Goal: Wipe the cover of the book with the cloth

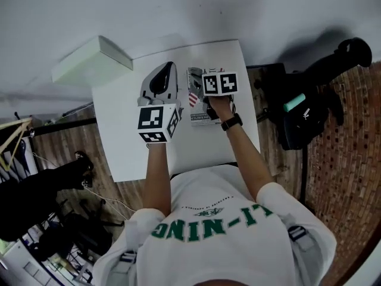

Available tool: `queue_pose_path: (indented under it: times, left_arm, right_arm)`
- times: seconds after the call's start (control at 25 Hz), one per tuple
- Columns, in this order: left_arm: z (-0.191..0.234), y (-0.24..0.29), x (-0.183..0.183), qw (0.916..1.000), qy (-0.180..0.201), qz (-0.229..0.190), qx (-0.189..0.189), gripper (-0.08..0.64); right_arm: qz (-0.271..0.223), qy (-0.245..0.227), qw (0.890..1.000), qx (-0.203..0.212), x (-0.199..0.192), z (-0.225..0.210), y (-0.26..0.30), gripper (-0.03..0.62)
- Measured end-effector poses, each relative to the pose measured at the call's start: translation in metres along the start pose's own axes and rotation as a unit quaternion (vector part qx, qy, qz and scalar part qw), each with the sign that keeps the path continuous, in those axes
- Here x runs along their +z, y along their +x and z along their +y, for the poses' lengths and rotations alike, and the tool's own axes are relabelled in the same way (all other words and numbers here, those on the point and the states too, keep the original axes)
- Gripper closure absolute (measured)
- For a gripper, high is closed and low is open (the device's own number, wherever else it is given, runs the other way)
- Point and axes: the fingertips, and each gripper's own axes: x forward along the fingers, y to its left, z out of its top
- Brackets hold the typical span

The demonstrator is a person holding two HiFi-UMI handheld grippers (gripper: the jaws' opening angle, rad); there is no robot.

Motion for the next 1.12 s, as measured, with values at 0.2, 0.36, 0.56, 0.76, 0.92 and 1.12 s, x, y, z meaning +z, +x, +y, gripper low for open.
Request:
queue_pose_path:
  times: [0.2, 0.36, 0.56, 0.76, 0.92, 1.12]
  left_arm:
    - [0.013, 0.008, -0.031, 0.9993, -0.013, 0.030, 0.017, 0.552]
    - [0.022, 0.012, -0.048, 0.9984, -0.024, 0.045, 0.024, 0.552]
    - [0.022, 0.023, -0.055, 0.9980, -0.029, 0.053, 0.017, 0.552]
    - [0.006, 0.037, -0.059, 0.9979, -0.031, 0.057, -0.003, 0.552]
    - [-0.006, 0.044, -0.061, 0.9977, -0.034, 0.056, -0.019, 0.552]
    - [-0.012, 0.043, -0.059, 0.9976, -0.036, 0.054, -0.026, 0.552]
  right_arm:
    - [0.094, -0.007, 0.995, -0.017, -0.015, -0.037, 0.067, 0.558]
    - [0.128, 0.015, 0.991, -0.031, -0.030, -0.056, 0.096, 0.559]
    - [0.131, 0.022, 0.991, -0.034, -0.035, -0.066, 0.100, 0.560]
    - [0.104, 0.039, 0.991, -0.078, -0.033, -0.115, 0.058, 0.560]
    - [0.080, 0.071, 0.987, -0.121, -0.033, -0.165, 0.015, 0.560]
    - [0.075, 0.082, 0.983, -0.148, -0.033, -0.187, -0.007, 0.560]
